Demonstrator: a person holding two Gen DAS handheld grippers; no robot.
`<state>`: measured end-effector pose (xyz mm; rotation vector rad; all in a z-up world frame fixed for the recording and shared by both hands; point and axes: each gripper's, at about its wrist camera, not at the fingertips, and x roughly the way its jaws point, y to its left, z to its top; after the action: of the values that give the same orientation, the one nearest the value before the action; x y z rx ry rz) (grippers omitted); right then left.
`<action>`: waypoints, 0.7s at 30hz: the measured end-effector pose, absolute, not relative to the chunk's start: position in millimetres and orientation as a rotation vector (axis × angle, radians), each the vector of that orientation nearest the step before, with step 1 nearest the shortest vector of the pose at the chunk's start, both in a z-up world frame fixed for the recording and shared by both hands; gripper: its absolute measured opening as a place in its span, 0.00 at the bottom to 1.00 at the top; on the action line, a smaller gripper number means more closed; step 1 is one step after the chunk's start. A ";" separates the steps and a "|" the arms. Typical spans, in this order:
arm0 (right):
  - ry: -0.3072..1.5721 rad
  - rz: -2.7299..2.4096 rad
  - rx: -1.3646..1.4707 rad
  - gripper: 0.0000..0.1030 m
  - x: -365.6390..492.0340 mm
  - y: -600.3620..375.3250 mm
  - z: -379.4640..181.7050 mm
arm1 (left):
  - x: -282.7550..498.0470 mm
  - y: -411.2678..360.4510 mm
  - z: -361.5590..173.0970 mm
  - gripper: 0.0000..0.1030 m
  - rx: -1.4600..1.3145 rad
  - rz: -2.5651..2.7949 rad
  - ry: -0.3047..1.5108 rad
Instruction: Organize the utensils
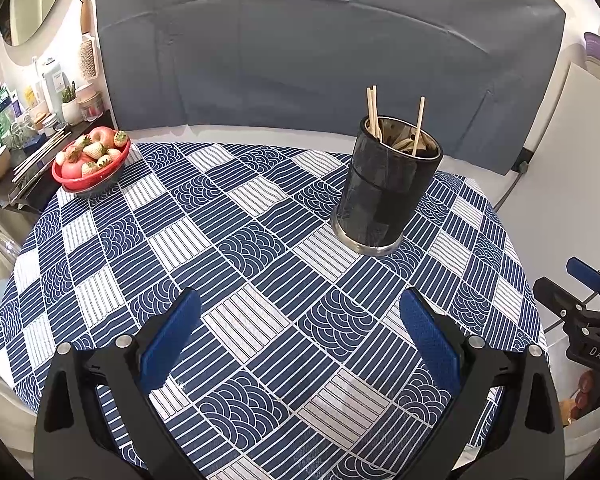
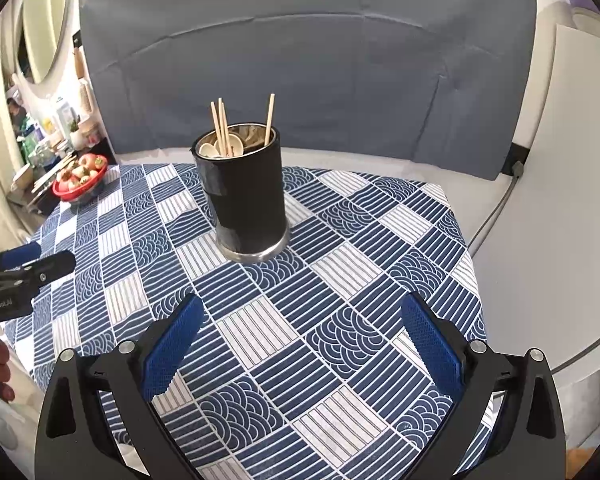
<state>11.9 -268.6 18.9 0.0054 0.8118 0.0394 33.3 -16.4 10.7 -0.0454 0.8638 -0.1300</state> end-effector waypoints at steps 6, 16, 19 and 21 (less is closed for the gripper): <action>0.813 0.042 0.006 0.92 13.5 -269.3 18.7 | 34.8 -14.3 10.1 0.94 -0.056 -0.124 0.865; 0.807 0.058 -0.007 0.92 12.6 -265.3 18.6 | 34.3 -16.5 10.5 0.94 -0.042 -0.127 0.867; 0.806 0.060 -0.009 0.92 11.8 -264.8 18.7 | 33.8 -17.6 10.4 0.94 -0.039 -0.127 0.867; 0.805 0.059 -0.008 0.92 11.4 -264.9 18.8 | 34.1 -17.4 9.9 0.94 -0.042 -0.126 0.871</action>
<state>11.4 -264.9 18.8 -0.0082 0.8046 0.0591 34.1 -17.4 9.9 -0.0422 0.8709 -0.1257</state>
